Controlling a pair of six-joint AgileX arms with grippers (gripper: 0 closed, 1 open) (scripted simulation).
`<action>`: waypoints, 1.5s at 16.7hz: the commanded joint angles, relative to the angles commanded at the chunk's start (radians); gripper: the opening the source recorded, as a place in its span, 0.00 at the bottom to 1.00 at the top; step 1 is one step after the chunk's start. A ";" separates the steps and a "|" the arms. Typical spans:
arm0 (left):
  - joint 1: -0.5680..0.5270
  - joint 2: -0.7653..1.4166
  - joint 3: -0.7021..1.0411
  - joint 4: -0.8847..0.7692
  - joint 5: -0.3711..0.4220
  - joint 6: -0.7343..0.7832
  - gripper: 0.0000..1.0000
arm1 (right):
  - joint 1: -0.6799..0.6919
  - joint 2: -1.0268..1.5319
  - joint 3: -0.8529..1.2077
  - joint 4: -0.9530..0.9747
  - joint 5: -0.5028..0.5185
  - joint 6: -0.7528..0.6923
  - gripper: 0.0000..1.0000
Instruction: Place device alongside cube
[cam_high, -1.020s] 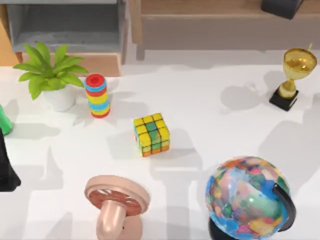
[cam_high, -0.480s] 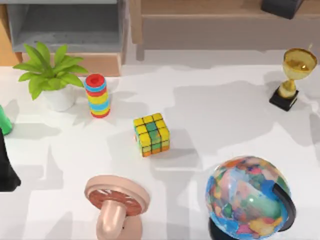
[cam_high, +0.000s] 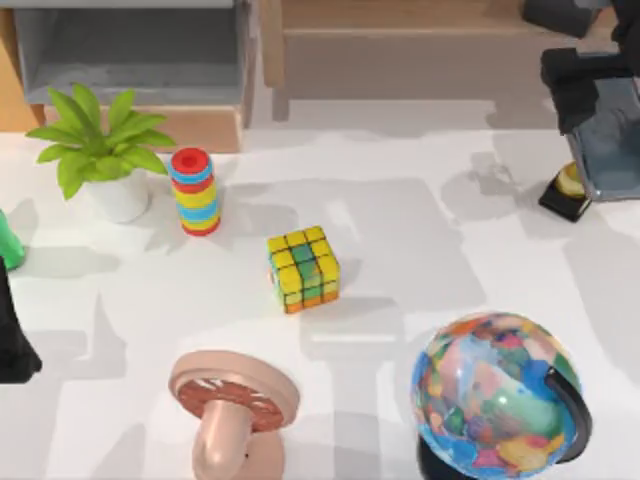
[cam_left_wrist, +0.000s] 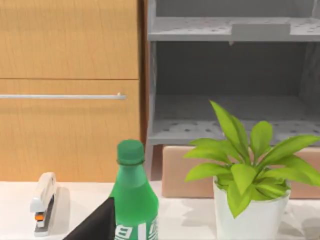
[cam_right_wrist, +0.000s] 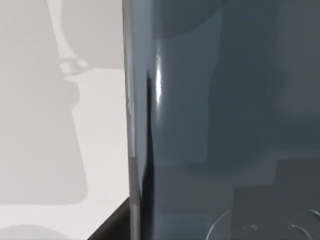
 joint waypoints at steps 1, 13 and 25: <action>0.000 0.000 0.000 0.000 0.000 0.000 1.00 | 0.039 0.005 -0.003 -0.005 0.000 0.057 0.00; 0.000 0.000 0.000 0.000 0.000 0.000 1.00 | 0.311 0.194 -0.062 0.047 0.011 0.438 0.00; 0.000 0.000 0.000 0.000 0.000 0.000 1.00 | 0.314 0.198 -0.061 0.054 0.011 0.449 0.00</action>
